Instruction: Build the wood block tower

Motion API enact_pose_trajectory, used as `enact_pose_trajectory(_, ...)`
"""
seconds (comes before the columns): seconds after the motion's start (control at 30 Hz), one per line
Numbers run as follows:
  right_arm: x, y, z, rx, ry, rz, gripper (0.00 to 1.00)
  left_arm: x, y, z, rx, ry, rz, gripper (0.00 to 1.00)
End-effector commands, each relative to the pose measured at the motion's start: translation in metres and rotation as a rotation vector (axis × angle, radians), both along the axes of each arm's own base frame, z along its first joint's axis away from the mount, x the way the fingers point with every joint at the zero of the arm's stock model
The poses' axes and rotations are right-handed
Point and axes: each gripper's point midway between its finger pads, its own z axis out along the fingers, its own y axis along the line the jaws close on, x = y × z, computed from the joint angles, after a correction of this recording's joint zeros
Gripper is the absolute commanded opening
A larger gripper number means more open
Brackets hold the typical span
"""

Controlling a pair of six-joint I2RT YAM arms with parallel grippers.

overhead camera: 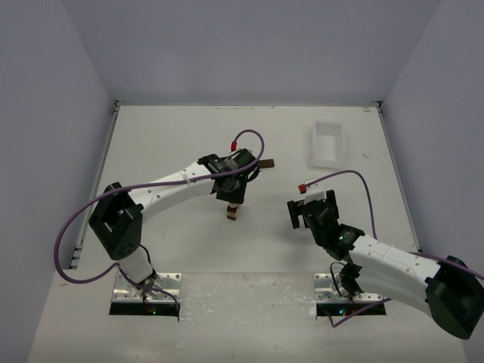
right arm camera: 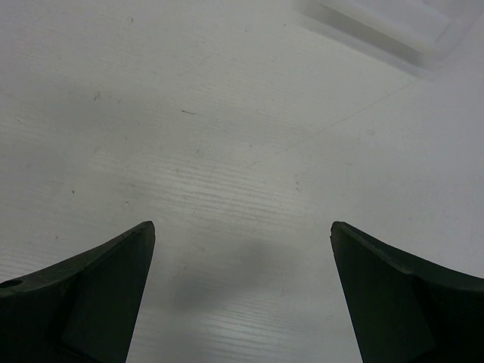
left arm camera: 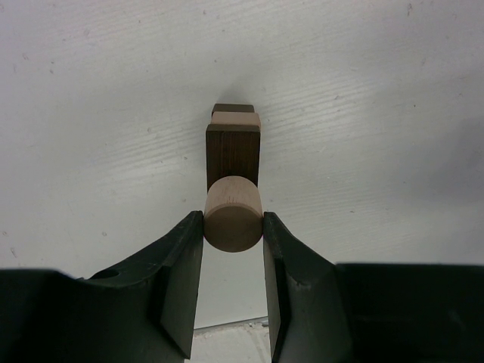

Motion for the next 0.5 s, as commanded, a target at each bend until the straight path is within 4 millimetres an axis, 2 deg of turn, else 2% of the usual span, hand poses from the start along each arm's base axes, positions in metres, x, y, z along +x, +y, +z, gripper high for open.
enact_pose_trajectory(0.0,0.0082,0.0059,0.0132,0.027,-0.040,0.001,0.99,0.0098,-0.0037,0.0032,-0.013,-0.029,-0.001,0.04)
enact_pose_trajectory(0.47,0.0085,0.0074,0.0137,0.028,-0.041,0.010,0.99,0.0102,-0.0015,-0.0023,0.001,-0.016,0.003,0.04)
